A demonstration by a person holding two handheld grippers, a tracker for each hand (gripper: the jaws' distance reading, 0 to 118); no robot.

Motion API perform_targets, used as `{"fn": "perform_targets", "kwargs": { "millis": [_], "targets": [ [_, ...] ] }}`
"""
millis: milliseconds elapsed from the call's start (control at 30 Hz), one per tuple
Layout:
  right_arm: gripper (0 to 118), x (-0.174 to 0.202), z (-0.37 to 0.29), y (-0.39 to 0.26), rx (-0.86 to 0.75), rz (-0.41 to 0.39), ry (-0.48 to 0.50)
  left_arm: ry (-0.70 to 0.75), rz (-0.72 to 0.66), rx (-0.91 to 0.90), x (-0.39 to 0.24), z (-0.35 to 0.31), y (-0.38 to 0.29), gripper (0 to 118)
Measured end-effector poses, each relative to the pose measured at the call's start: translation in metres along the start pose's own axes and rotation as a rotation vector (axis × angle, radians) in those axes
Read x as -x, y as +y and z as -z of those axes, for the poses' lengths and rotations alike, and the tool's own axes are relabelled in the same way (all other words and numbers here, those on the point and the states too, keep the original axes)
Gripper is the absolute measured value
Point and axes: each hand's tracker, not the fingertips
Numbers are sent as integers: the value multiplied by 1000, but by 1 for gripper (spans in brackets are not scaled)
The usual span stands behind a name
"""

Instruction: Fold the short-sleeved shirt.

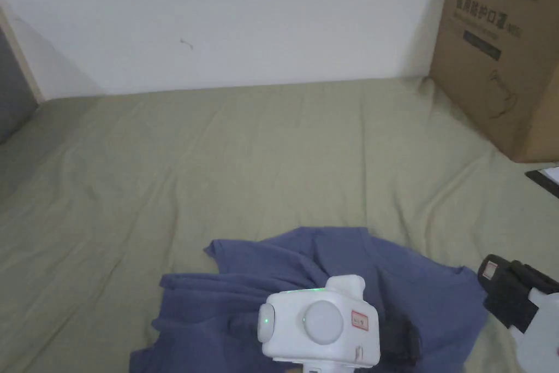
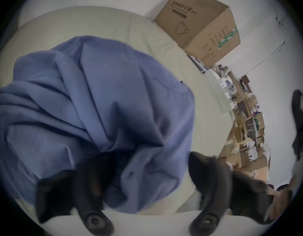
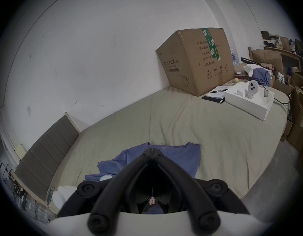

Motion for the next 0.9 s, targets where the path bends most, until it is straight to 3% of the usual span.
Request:
{"fn": "perform_targets", "kwargs": {
  "millis": [133, 267, 300, 333, 400, 600, 667, 700, 733, 800, 833, 900],
  "targets": [
    [0, 12, 5, -3, 20, -24, 45, 25, 65, -153, 5, -61, 10, 114],
    [0, 32, 12, -11, 54, -60, 95, 117, -21, -246, 50, -125, 14, 112],
    [0, 38, 15, -14, 67, -70, 109, 153, -30, -276, 70, -139, 15, 99],
    [0, 42, 18, -17, 80, -80, 123, 202, -51, -285, 87, -149, 15, 74],
    [0, 54, 25, -23, 102, -99, 139, 355, -120, -263, 129, -160, 17, 0],
    [0, 81, 48, -40, 182, -174, 186, 395, -292, -255, 218, -184, 33, 0],
    [0, 87, 55, -44, 194, -187, 187, 417, -288, -269, 233, -183, 51, 0],
    [0, 90, 59, -45, 201, -190, 191, 444, -301, -262, 236, -178, 65, 8],
    [0, 90, 63, -46, 212, -192, 195, 452, -302, -249, 243, -172, 75, 31],
    [0, 92, 68, -48, 225, -201, 195, 456, -307, -206, 251, -157, 91, 97],
    [0, 93, 71, -48, 230, -208, 191, 439, -310, -188, 252, -147, 96, 106],
    [0, 91, 76, -49, 240, -221, 181, 402, -309, -165, 252, -132, 104, 106]
  ]
}}
